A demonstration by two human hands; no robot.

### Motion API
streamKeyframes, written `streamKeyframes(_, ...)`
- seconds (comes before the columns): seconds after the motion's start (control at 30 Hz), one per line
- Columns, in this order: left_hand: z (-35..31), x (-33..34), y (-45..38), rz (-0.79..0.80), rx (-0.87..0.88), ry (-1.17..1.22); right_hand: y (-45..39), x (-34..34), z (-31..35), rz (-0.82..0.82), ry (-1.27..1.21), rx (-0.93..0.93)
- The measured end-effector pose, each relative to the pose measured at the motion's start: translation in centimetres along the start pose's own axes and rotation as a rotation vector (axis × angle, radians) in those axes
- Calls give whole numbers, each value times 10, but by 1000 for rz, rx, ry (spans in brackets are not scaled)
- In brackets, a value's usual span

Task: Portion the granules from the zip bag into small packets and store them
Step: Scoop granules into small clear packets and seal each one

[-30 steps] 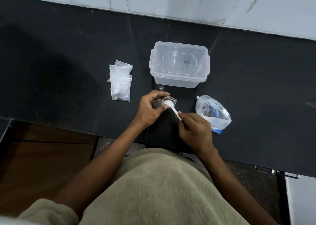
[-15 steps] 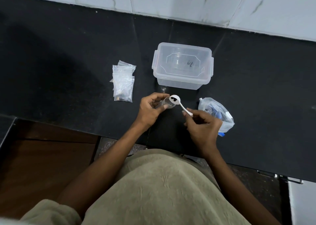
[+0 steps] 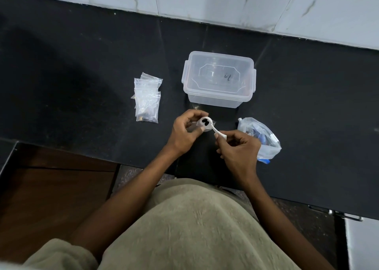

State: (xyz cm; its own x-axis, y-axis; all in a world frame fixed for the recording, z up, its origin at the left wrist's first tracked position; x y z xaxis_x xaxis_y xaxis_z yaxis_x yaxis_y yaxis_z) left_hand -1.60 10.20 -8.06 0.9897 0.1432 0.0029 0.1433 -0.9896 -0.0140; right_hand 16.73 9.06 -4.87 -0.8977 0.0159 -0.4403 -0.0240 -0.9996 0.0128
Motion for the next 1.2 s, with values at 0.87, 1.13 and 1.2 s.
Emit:
streamKeyframes(0.87, -9, 19, 1, -233, -14, -62, 7, 0, 11, -105, 233, -421)
streamKeyframes(1.13, -6, 17, 1, -235, -36, 38, 5, -9, 11, -138, 191, -420)
streamKeyframes(1.2, -7, 18, 1, -245, -21, 2, 6, -9, 13, -122, 191, -442)
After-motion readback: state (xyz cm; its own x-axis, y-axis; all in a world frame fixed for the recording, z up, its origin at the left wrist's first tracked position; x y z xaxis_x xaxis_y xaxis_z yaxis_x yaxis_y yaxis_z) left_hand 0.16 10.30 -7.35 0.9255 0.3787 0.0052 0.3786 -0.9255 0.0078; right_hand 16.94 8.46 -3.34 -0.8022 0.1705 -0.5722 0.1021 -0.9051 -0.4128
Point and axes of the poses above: each hand's wrist, its own y-axis away from the middle knuckle, its own x-axis out of the palm, z = x × y, the point moved 4 cm from there along -y, towards the middle knuckle, and after that the axes turned 7 degrees about y, right-handed, at the moved point
